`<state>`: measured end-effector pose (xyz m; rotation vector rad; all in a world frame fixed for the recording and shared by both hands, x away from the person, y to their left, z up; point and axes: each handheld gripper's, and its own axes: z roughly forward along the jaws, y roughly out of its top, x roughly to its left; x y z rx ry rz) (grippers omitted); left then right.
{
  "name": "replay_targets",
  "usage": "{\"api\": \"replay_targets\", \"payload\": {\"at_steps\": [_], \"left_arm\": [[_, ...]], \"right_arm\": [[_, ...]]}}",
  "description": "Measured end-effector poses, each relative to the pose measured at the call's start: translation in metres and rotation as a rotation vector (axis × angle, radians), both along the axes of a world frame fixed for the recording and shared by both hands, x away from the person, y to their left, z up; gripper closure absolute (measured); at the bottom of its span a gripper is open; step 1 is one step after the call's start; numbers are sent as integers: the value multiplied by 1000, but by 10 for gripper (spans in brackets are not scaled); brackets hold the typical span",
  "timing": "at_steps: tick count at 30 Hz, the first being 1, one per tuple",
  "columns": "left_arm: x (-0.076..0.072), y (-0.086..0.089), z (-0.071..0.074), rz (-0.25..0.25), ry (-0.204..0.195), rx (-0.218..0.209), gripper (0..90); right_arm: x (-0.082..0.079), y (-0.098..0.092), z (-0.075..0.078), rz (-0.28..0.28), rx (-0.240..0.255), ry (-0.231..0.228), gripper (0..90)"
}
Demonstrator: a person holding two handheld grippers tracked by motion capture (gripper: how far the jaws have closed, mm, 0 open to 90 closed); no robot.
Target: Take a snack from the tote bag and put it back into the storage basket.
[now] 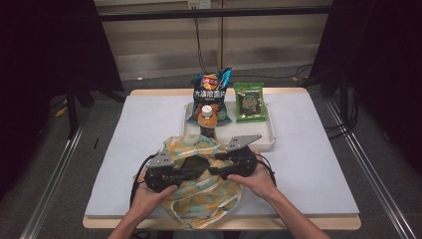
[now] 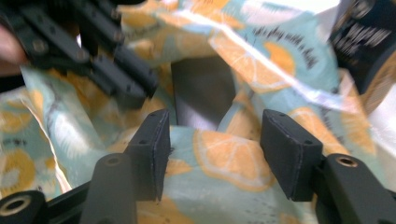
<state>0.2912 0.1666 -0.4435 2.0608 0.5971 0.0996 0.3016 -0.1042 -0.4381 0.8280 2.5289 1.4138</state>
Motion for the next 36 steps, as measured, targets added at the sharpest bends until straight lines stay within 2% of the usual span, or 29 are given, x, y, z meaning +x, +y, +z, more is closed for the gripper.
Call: {"api": "replay_targets", "payload": {"at_steps": [2, 7, 11, 12, 14, 22, 23, 27, 29, 31, 33, 35, 36], "left_arm": [[3, 0, 1, 14, 4, -18, 761], [10, -4, 3, 53, 1, -29, 706], [14, -8, 2, 65, 1, -19, 685], [14, -8, 2, 65, 1, -19, 678], [12, -10, 1, 57, 3, -17, 671], [9, -12, 0, 43, -5, 3, 632], [7, -12, 0, 44, -1, -2, 630], [3, -13, 0, 24, -5, 2, 630], [1, -13, 0, 20, -1, 3, 630], [0, -12, -2, 20, 0, 26, 630], [0, -11, -4, 17, 6, 17, 630], [0, -11, -4, 15, 4, 26, 630], [0, -11, -5, 13, 6, 25, 630]], "right_arm": [[-1, 1, -4, 16, -16, 2, 467], [-4, -2, -4, 15, -31, -42, 682], [-6, -5, -1, 41, -14, -41, 861], [-8, -7, 0, 45, -4, -41, 882], [-11, -11, 2, 59, -3, -41, 897], [-23, -34, 1, 38, -17, -30, 900], [-26, -41, -4, 34, -35, -12, 900], [-31, -48, -14, 33, -68, 20, 900], [-34, -49, -23, 37, -94, 39, 900], [-36, -48, -33, 45, -124, 58, 900], [-36, -47, -42, 46, -150, 75, 900], [-34, -48, -45, 41, -133, 92, 900], [-34, -48, -44, 34, -143, 82, 900]]}}
